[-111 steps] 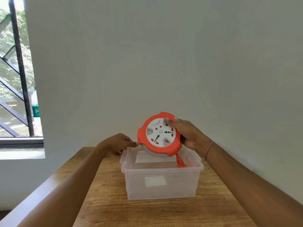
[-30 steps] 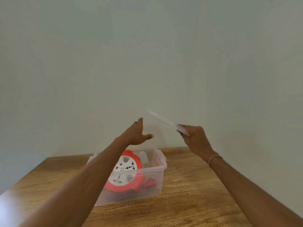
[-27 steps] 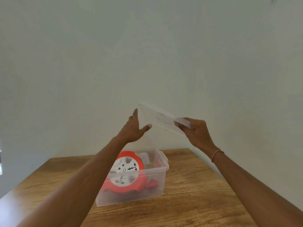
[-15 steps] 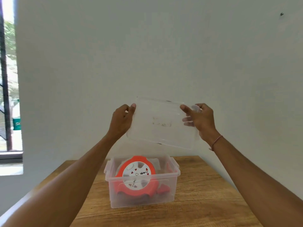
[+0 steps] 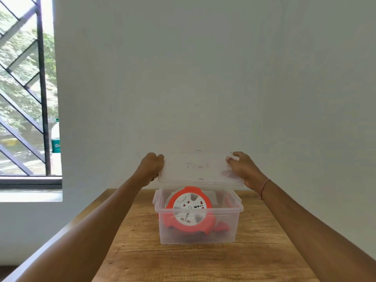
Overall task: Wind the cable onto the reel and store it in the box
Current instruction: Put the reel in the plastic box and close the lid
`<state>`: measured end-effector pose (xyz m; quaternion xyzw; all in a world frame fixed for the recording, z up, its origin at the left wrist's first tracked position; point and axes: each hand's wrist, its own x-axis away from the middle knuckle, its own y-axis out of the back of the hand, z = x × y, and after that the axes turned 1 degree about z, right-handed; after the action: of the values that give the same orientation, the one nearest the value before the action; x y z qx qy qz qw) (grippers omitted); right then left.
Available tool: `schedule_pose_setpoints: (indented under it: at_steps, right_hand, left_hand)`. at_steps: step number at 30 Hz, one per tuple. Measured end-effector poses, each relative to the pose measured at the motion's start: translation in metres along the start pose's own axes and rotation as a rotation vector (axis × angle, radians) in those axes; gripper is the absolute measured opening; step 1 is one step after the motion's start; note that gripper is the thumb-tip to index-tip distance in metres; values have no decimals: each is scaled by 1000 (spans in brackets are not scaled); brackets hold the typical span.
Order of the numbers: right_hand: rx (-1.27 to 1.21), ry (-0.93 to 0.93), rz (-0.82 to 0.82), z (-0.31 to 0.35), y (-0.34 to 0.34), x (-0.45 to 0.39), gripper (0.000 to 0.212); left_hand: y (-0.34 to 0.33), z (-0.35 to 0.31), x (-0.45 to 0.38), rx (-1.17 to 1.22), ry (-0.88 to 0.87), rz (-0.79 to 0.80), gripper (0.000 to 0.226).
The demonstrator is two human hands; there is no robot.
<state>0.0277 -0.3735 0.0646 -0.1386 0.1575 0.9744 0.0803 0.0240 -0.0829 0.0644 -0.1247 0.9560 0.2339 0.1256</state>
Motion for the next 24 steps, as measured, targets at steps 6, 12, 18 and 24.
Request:
schedule_pose_setpoints:
  at_steps: [6,12,18,24]
  right_hand:
    - [388,-5,66,-20,-18,5,36]
    - [472,-37,43,-42,-25,11,37]
    - [516,-46,50,-49,-23,15,23]
    - [546,-51,52,-49,-22,22,26]
  left_hand:
    - [4,19,18,-607,-35,170,60]
    - [0,36,19,-726,-53,201,59]
    - [1,39,22,-726,-15,236,58]
    - [2,37,33,-694,12,250,56]
